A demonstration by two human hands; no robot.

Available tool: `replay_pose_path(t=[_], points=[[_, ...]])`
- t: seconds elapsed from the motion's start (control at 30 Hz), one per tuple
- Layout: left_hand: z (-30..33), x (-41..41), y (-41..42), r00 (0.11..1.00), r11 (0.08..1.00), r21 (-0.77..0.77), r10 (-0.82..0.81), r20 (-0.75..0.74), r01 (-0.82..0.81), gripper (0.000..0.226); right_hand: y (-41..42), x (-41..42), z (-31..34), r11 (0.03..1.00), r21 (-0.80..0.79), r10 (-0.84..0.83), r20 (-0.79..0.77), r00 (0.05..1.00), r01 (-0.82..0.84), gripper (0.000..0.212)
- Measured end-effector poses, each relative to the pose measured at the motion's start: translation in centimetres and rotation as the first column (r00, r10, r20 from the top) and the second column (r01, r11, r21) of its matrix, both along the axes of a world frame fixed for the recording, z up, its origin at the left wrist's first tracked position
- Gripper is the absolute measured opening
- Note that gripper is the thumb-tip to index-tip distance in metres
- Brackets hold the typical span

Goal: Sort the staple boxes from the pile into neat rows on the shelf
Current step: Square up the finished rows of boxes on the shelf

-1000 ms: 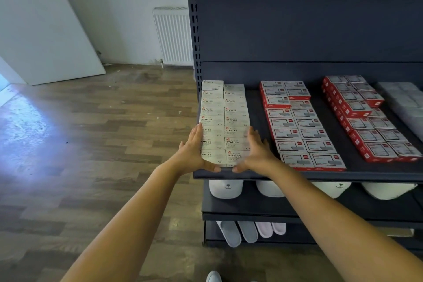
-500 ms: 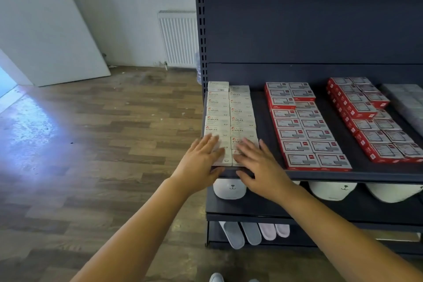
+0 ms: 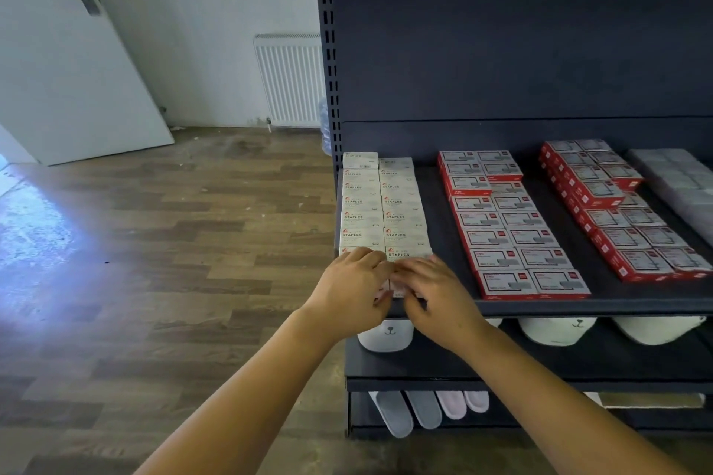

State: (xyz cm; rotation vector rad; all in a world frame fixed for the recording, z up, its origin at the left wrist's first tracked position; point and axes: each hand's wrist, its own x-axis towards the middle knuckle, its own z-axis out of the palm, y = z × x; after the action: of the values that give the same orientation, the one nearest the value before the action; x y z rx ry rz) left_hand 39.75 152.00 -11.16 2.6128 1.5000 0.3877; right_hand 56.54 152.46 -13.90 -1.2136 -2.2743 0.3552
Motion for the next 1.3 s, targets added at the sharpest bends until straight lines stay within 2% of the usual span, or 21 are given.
replay_pose_path(t=[0.07,0.17,0.37,0.57,0.73,0.83,1.0,1.13,1.3], points=[[0.5,0.8,0.5,1.0,0.999,0.035,0.0,-0.026,0.001,0.038,0.1,0.1,0.4,0.996,0.026,-0.087,0.05,0.995,0.086,0.045],[1.1,1.8,1.5,0.998,0.998,0.061,0.008,-0.064,-0.004,0.038,0.4,0.9,0.9,0.976,0.101,-0.201,0.079,0.976,0.193,0.039],[1.6,4.7,2.6,0.995,0.997,0.077,0.02,-0.098,-0.012,0.042,1.2,5.0,1.3,0.962,0.13,-0.249,0.074,0.966,0.239,0.033],[1.1,8.8,4.5,0.995,0.995,0.078,0.062,-0.079,-0.056,0.039,3.3,10.4,1.5,0.976,0.025,-0.215,0.019,0.976,0.215,0.034],[1.6,12.4,7.5,0.979,0.977,0.077,0.2,-0.038,-0.196,0.044,6.2,15.3,3.1,0.964,-0.111,-0.248,-0.065,0.966,0.24,0.033],[1.6,14.3,9.6,0.953,0.953,0.025,0.302,-0.003,-0.302,0.037,8.2,17.2,3.1,0.944,-0.182,-0.297,-0.107,0.949,0.275,0.036],[1.5,16.2,12.4,0.872,0.867,-0.144,0.488,0.041,-0.478,0.018,11.3,18.2,3.1,0.892,-0.334,-0.348,-0.073,0.935,0.306,0.045],[1.3,17.1,14.6,0.806,0.814,-0.256,0.569,0.164,-0.522,0.037,14.4,17.9,2.7,0.825,-0.456,-0.411,-0.079,0.908,0.334,0.041],[0.3,17.6,17.2,0.795,0.82,-0.298,0.559,0.235,-0.489,0.04,17.9,17.1,2.7,0.757,-0.564,-0.467,-0.111,0.877,0.331,0.048]])
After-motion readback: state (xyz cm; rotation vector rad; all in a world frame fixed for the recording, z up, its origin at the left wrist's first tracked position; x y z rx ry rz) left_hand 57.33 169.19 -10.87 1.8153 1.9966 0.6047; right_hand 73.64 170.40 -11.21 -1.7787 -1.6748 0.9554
